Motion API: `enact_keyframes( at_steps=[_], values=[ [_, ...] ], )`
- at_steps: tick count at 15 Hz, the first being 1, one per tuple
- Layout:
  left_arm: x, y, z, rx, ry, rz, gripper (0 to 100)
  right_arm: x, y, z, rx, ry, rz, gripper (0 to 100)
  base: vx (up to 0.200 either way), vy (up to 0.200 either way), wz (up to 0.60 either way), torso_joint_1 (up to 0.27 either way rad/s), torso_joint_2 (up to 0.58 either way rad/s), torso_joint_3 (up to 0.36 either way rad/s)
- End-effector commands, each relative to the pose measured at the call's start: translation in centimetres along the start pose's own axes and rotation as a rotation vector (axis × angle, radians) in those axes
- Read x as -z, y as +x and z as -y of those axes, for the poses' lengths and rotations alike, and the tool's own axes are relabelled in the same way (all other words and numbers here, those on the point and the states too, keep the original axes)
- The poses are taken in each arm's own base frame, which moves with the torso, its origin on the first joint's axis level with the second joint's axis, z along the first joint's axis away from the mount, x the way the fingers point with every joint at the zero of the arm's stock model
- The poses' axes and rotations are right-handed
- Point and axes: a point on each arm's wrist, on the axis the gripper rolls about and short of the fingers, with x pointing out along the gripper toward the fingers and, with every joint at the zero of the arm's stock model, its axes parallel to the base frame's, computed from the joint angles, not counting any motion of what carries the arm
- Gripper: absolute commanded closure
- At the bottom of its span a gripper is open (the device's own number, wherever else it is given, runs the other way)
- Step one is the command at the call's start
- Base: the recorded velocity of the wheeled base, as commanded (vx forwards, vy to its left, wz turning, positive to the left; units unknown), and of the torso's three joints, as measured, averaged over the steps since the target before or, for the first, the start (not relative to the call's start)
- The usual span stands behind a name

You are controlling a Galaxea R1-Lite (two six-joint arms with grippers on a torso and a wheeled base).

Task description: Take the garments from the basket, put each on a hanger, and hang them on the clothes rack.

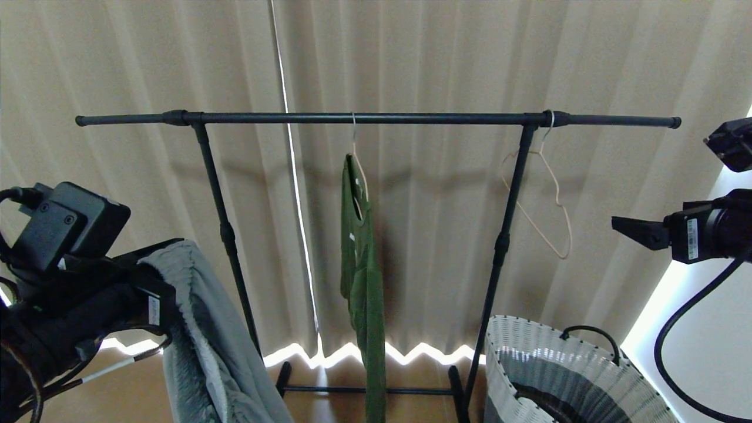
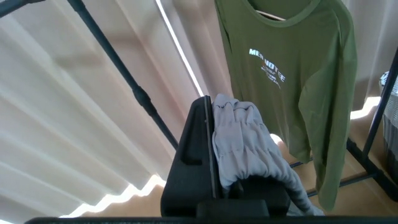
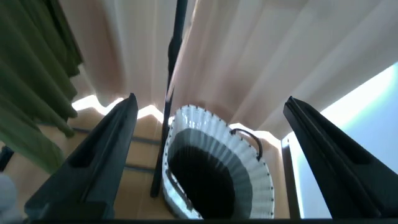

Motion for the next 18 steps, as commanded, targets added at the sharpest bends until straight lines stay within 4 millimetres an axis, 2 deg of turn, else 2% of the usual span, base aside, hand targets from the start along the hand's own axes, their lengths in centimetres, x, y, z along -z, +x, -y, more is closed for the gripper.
enact_keyframes(
  at_steps=[1,9,10,12,15,18],
  values=[
    [0.0,0.0,0.0,0.0,0.0,0.0,100,-0.3,0.1,-0.1,-0.005,-0.002,0.008,0,0.2,0.0,0.0,0.002,0.0,-0.002],
    [0.2,0.0,0.1,0.003,0.003,-0.006,100,-0.1,1.0,-0.7,-0.025,-0.014,-0.024,0,0.2,0.0,0.0,0.003,0.0,-0.001],
    [0.4,0.0,0.2,0.007,0.006,-0.013,100,0.0,1.3,-0.9,-0.032,-0.017,-0.03,0,0.0,0.0,0.0,0.0,0.0,0.0],
    [0.5,-0.1,0.3,0.012,0.02,-0.017,100,0.4,2.4,-1.6,-0.052,-0.031,-0.067,0,0.0,0.0,0.0,0.0,0.0,0.0],
    [0.5,-0.1,0.2,0.01,0.019,-0.015,100,0.2,5.0,-1.9,0.013,-0.037,-0.135,0,0.0,0.0,0.0,0.0,0.0,0.0],
    [0.5,-0.1,0.2,0.01,0.019,-0.015,100,-0.6,7.9,-2.3,0.032,0.066,-0.2,0,0.0,0.0,0.0,0.0,0.0,0.0]
  ],
)
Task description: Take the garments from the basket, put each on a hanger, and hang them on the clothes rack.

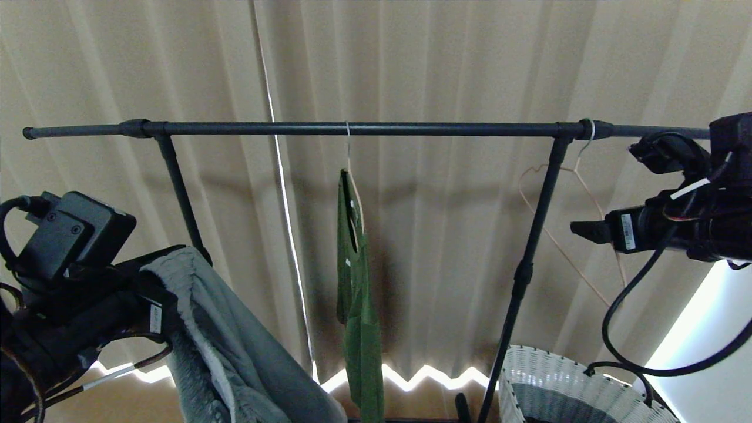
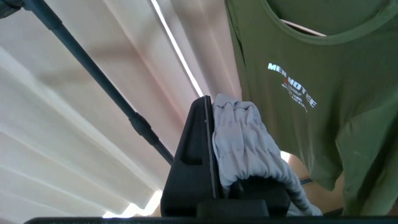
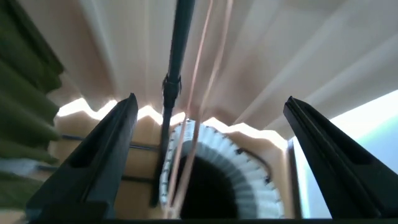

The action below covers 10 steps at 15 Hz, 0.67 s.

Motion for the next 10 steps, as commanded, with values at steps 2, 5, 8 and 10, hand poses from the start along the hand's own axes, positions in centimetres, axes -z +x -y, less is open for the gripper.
enact_keyframes(
  at_steps=[2,5,8,10],
  values=[
    [0.0,0.1,0.0,0.0,0.0,0.0,100,-1.0,4.0,-0.9,0.007,0.077,-0.092,0,0.0,0.0,0.0,0.0,0.0,0.0],
    [0.0,0.1,0.0,0.0,0.0,0.0,100,-0.9,5.1,-1.1,0.013,0.085,-0.114,0,0.0,0.0,0.0,0.0,0.0,0.0],
    [0.0,0.1,0.0,0.002,0.0,-0.002,100,-0.9,5.2,-1.1,0.013,0.084,-0.114,0,0.0,0.0,0.0,0.0,0.0,0.0],
    [0.0,0.1,0.0,0.001,0.0,-0.003,100,-0.9,5.1,-1.1,0.013,0.085,-0.112,0,0.0,0.0,0.0,0.0,0.0,0.0]
  ],
)
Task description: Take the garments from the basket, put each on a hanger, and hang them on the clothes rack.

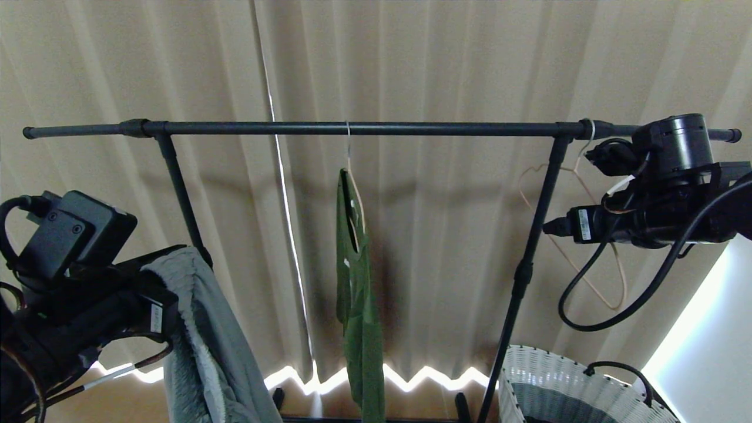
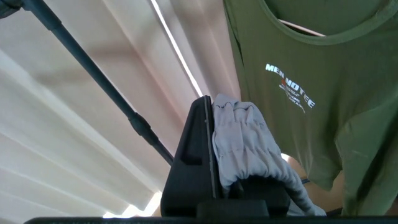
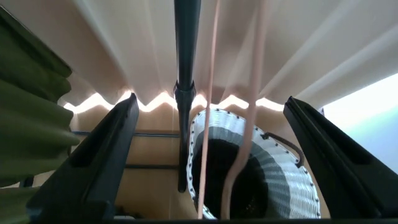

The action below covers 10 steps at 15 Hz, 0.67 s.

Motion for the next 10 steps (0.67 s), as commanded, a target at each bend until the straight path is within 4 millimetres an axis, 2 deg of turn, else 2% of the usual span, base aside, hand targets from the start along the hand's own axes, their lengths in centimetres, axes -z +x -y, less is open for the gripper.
enact_keyframes(
  at_steps=[1,2,3,10],
  values=[
    [0.05,0.03,0.01,0.0,0.0,-0.002,100,0.09,0.17,-0.04,0.0,-0.001,-0.006,0,0.0,0.0,0.0,0.0,0.0,0.0],
    [0.04,-0.01,0.02,0.001,0.001,-0.002,100,0.09,0.17,-0.04,0.0,0.0,-0.006,0,0.0,0.0,0.0,0.0,0.0,0.0],
    [0.03,0.0,-0.01,-0.001,0.0,-0.001,100,0.06,0.12,-0.03,0.0,0.001,-0.003,100,0.0,0.0,0.0,0.0,0.0,0.0],
    [0.03,0.0,-0.01,-0.001,0.0,-0.001,100,-0.1,-0.3,0.21,0.029,0.003,0.011,100,0.0,0.0,0.0,0.0,0.0,0.0]
  ],
)
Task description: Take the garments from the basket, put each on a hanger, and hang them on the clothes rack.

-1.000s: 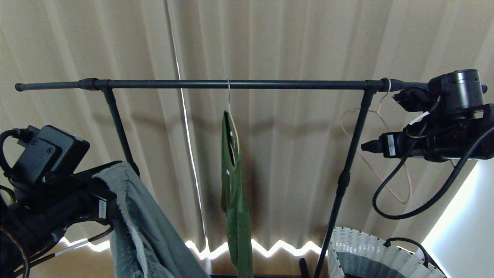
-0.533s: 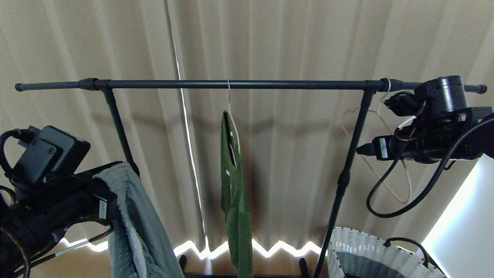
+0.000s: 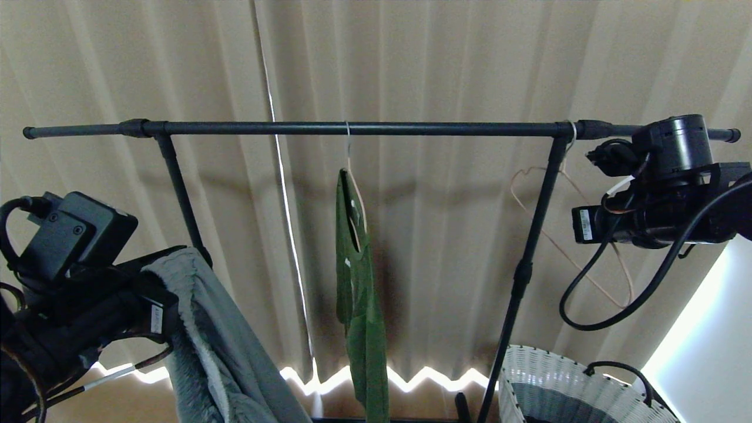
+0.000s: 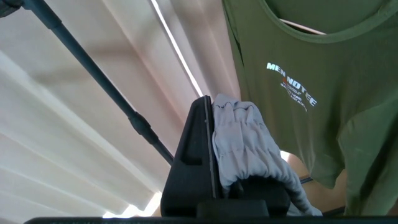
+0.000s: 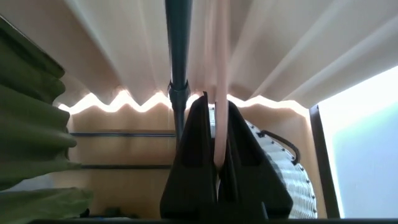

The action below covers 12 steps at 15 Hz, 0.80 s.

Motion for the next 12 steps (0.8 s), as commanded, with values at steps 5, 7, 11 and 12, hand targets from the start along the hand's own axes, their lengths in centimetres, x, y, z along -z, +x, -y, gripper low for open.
enact_keyframes(
  at_steps=[5,7,11,12],
  values=[
    [0.0,-0.1,0.0,-0.002,-0.001,0.004,100,-0.6,-1.8,0.5,0.018,0.016,0.053,100,0.0,0.0,0.0,0.0,0.0,0.0],
    [-0.1,-0.1,0.0,-0.002,-0.001,0.005,100,-0.8,-2.3,0.7,0.048,0.023,0.073,100,0.0,0.0,0.0,0.0,0.0,0.0],
    [0.1,-0.2,0.0,-0.001,0.001,0.001,100,-0.3,-5.1,1.4,0.048,0.034,0.118,100,0.0,0.0,0.0,0.0,0.0,0.0],
    [0.1,-0.3,0.0,-0.001,0.001,0.002,100,0.2,-5.9,1.6,0.049,0.031,0.118,100,0.0,0.0,0.0,0.0,0.0,0.0]
  ],
)
